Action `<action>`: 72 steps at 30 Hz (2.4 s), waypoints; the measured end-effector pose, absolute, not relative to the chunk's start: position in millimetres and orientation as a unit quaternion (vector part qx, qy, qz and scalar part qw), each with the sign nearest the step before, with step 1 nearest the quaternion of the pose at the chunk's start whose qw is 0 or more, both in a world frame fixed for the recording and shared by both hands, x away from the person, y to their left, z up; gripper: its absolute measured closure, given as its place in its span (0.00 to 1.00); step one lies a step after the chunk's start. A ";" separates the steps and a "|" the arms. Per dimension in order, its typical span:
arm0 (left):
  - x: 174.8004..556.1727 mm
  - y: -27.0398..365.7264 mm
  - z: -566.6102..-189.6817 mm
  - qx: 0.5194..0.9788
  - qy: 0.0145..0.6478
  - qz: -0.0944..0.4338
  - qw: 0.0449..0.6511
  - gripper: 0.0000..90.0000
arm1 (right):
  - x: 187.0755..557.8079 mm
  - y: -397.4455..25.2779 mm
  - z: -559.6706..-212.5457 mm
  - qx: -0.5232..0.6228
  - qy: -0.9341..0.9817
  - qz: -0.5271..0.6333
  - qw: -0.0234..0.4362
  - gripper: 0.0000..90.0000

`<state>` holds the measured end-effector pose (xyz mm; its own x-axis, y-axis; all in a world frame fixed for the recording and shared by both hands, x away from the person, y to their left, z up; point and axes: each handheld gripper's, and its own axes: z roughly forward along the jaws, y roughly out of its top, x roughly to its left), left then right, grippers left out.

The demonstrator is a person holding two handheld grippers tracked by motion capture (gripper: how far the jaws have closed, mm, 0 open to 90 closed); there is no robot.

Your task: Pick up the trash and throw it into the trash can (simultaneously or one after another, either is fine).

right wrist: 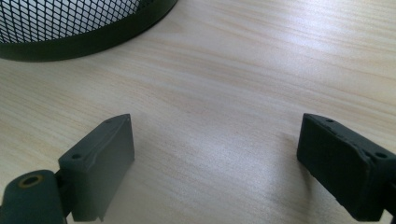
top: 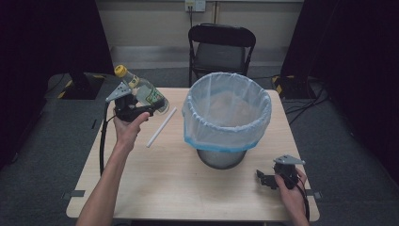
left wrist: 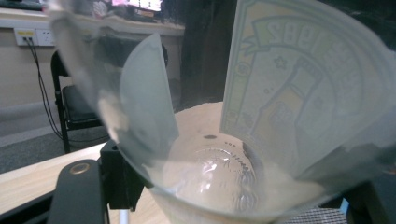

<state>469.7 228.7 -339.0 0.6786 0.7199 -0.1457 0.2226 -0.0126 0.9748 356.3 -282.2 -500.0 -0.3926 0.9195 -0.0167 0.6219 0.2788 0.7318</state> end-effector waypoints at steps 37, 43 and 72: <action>452.0 184.5 -248.0 0.653 0.261 0.228 0.674 0.31 | 356.3 -282.2 -500.1 0.502 0.767 0.329 0.226 0.11; 449.0 176.5 -234.1 0.648 0.248 0.229 0.682 0.31 | 356.3 -282.2 -500.0 0.502 0.767 0.329 0.226 0.11; 456.5 93.8 -226.3 0.704 0.185 0.131 0.673 0.31 | 356.3 -282.2 -500.1 0.502 0.767 0.329 0.226 0.11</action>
